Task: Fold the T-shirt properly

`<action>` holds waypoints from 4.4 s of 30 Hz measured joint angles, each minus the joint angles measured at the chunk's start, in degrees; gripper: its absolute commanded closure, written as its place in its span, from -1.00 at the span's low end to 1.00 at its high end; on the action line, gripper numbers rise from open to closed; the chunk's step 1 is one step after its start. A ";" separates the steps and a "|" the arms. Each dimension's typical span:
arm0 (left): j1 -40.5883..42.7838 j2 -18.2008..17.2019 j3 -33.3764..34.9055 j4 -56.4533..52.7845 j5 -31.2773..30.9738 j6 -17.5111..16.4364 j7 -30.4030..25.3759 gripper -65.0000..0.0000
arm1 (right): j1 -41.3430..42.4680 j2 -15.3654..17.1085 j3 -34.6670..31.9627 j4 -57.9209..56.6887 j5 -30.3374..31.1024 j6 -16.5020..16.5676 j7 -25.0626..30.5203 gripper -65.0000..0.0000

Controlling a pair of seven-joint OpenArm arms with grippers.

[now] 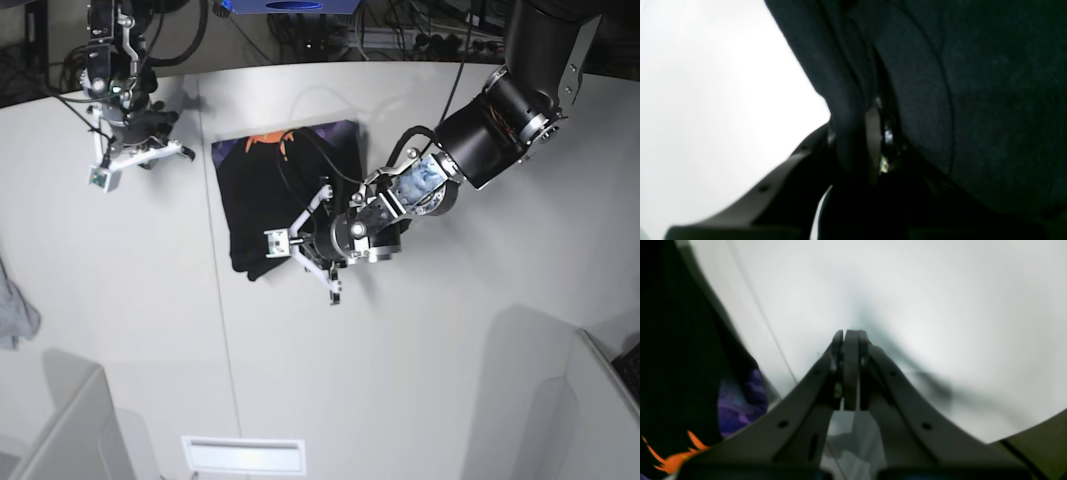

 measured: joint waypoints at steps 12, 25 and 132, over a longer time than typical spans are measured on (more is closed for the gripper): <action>-2.10 2.08 4.07 -2.16 1.95 0.07 -2.40 1.00 | 0.09 -0.90 2.36 -2.89 0.02 0.07 0.07 1.00; -2.64 2.03 5.29 -2.05 2.23 0.20 -2.40 1.00 | 0.15 -0.79 2.32 -3.02 0.02 0.07 0.00 1.00; 84.24 -10.25 -56.92 9.16 2.60 -1.51 -34.86 1.00 | -38.93 5.09 -17.99 -14.82 -18.05 16.65 15.45 1.00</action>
